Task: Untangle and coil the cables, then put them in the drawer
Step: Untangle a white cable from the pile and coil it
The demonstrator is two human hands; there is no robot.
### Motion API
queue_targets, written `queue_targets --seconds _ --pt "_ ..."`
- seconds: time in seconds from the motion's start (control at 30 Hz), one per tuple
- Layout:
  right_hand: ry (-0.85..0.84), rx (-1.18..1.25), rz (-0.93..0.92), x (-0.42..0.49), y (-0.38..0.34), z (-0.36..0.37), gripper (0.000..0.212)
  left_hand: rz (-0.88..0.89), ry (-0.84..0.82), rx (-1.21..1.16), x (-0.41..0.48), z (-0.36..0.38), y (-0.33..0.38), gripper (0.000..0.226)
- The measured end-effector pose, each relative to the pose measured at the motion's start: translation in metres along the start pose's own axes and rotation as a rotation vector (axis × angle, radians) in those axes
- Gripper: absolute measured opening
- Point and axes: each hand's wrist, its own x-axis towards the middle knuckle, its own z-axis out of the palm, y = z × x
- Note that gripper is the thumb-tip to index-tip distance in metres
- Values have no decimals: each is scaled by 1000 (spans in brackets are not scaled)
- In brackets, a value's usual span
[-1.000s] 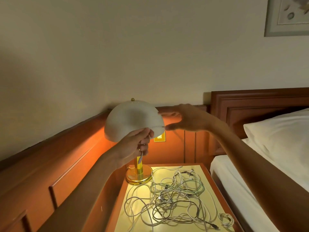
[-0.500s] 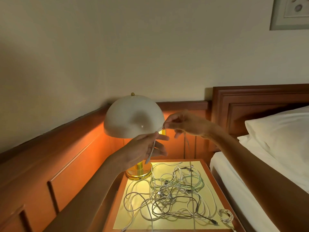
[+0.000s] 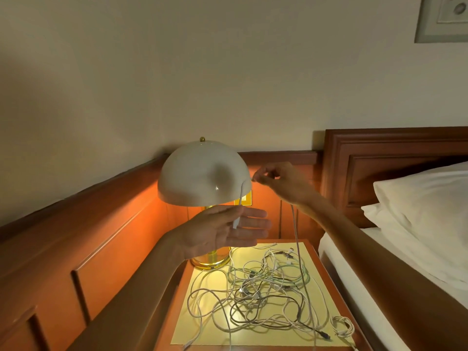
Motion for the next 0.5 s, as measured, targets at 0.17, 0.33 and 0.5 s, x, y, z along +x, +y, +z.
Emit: queue_targets --seconds 0.17,0.33,0.5 --pt "-96 82 109 -44 12 52 21 266 134 -318 11 -6 8 47" --pt "-132 52 89 -99 -4 80 24 339 413 -286 26 -27 -22 46" --pt "-203 -474 8 -86 -22 43 20 207 435 263 26 -29 -39 38"
